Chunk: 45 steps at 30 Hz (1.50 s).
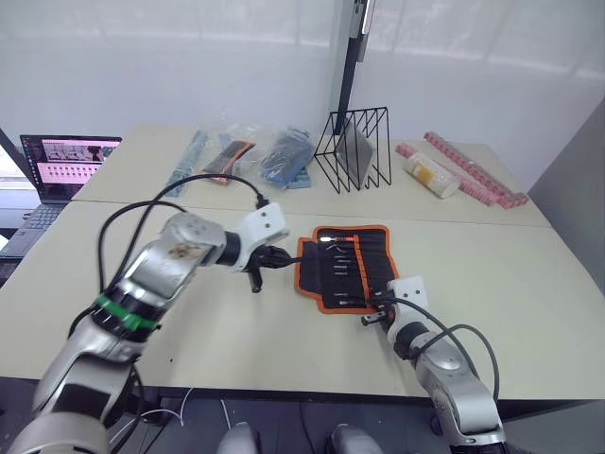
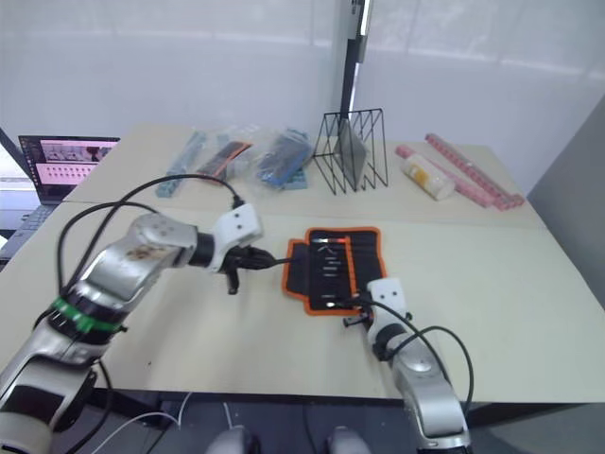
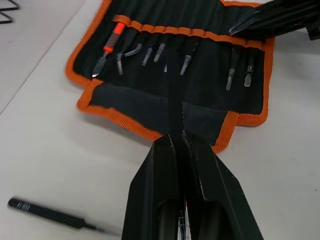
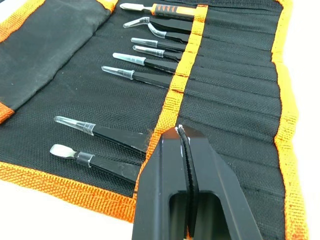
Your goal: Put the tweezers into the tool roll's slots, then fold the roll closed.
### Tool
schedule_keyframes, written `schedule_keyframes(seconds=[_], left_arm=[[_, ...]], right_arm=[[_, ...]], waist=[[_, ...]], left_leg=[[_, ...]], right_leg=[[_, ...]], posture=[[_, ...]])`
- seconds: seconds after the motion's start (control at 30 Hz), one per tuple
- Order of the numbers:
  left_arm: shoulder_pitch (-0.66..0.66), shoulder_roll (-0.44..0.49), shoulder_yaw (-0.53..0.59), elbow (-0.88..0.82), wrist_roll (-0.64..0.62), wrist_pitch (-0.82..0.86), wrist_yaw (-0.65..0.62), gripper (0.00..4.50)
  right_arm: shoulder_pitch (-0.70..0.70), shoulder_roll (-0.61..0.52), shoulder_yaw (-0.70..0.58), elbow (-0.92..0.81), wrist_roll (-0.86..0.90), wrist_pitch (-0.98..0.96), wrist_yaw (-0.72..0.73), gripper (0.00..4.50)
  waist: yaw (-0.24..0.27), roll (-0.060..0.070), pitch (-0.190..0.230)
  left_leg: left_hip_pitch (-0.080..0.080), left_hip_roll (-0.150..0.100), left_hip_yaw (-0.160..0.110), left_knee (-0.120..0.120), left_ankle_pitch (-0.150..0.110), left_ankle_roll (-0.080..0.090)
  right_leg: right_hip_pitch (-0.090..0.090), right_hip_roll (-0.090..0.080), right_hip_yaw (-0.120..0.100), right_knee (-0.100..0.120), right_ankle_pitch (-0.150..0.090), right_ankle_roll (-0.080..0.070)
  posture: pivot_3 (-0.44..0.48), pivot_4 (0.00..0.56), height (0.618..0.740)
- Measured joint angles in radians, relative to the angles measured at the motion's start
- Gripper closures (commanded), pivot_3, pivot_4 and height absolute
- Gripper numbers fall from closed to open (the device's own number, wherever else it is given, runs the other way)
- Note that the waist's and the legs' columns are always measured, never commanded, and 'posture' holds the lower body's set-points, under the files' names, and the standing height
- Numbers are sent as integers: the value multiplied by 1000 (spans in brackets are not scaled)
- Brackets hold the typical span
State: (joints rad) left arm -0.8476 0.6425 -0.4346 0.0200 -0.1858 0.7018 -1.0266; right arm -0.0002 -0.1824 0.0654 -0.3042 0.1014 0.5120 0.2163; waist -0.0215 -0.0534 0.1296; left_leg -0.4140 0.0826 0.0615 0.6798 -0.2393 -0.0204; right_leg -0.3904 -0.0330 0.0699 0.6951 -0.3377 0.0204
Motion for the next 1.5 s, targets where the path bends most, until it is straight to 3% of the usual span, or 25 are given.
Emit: schedule_keyframes(seconds=[0.23, 0.63, 1.07, 1.5], left_arm=[[-68, -128, -114, 218, 93, -136, -102, 4493], [-162, -286, -138, 484, 231, -303, -123, 4493], [-195, -370, -136, 599, 335, -417, -124, 4493], [-243, -524, -132, 744, 415, -529, -52, 4493]], right_arm=[[22, 10, -1, -26, -3, 0, -22, 4500], [102, 16, 10, -100, -7, 0, -43, 4500], [107, 15, 9, -111, -19, 12, -50, 4500], [115, 26, 11, -122, -21, 20, -59, 4500]], waist=[[7, 3, 2], [8, 3, 2], [9, 3, 2], [10, 3, 2]], left_leg=[[-2, 1, -2, 0, 0, 0], [-7, 0, -6, 1, 0, 0], [-7, 0, -7, 2, 0, 0], [-8, -1, -9, 2, 0, 0]], right_leg=[[0, 3, 1, 0, 0, 0], [-2, 4, 1, -1, 0, 0], [0, 5, 1, -1, -1, 1], [0, 5, 2, -1, -1, 2]], posture=[[0, 150, 687], [0, 150, 687], [0, 150, 687], [0, 150, 687]])
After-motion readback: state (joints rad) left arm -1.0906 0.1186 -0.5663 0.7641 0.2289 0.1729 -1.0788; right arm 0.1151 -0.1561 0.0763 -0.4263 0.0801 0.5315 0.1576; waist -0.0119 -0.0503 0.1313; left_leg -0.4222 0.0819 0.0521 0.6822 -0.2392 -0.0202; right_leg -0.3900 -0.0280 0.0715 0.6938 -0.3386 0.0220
